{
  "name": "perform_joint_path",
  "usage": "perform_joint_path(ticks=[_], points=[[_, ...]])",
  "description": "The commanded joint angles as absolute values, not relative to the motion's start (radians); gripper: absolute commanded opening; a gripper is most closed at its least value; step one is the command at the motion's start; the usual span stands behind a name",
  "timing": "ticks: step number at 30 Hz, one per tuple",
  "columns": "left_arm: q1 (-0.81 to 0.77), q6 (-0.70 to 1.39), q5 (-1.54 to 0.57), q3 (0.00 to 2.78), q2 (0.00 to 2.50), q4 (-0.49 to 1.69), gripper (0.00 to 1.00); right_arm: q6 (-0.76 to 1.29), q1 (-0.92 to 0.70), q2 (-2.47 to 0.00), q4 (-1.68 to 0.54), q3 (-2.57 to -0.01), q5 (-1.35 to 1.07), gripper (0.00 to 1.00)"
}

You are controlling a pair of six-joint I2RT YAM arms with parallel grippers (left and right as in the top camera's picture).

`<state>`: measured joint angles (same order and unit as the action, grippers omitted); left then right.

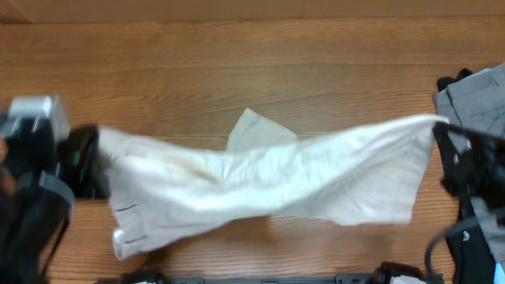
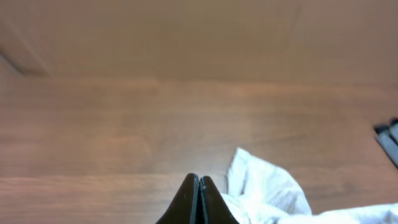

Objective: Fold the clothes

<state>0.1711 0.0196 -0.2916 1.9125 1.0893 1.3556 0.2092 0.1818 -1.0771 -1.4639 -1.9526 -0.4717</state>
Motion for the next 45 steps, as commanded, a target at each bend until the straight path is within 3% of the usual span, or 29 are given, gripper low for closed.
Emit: perform_joint_path(ticks=[1,5,9,14,19,25,29,38,45], points=[[0.175,0.03,-0.431,1.907,1.252,1.291,0.04,0.232,0.177,-1.198,-1.379,-1.903,-0.5,0.04],[0.173,0.079,-0.62,1.968,1.501,1.07,0.04,0.265,0.158,-1.393,-1.054,-1.9,-0.652,0.04],[0.173,0.094,-0.773,2.23,1.705,1.039,0.04,0.312,0.151,-1.542,-0.779,-1.978,-0.812,0.04],[0.172,0.073,-0.681,2.647,1.778,1.081,0.04,0.307,0.203,-1.57,-0.759,-2.187,-0.832,0.04],[0.17,-0.014,-0.547,2.872,1.776,1.234,0.04,0.258,0.236,-1.569,-0.9,-2.314,-0.796,0.04],[0.149,-0.171,-0.436,2.776,1.835,1.578,0.04,0.084,0.176,-1.615,-1.222,-2.246,-0.684,0.04],[0.115,-0.188,-0.411,2.65,1.925,1.689,0.04,-0.006,0.087,-1.67,-1.297,-2.105,-0.661,0.04],[0.067,-0.176,-0.278,2.238,1.94,1.69,0.04,-0.061,-0.074,-1.692,-1.336,-1.738,-0.466,0.04],[0.068,-0.159,-0.216,1.928,1.84,1.69,0.04,-0.079,-0.103,-1.692,-1.464,-1.655,-0.356,0.05]])
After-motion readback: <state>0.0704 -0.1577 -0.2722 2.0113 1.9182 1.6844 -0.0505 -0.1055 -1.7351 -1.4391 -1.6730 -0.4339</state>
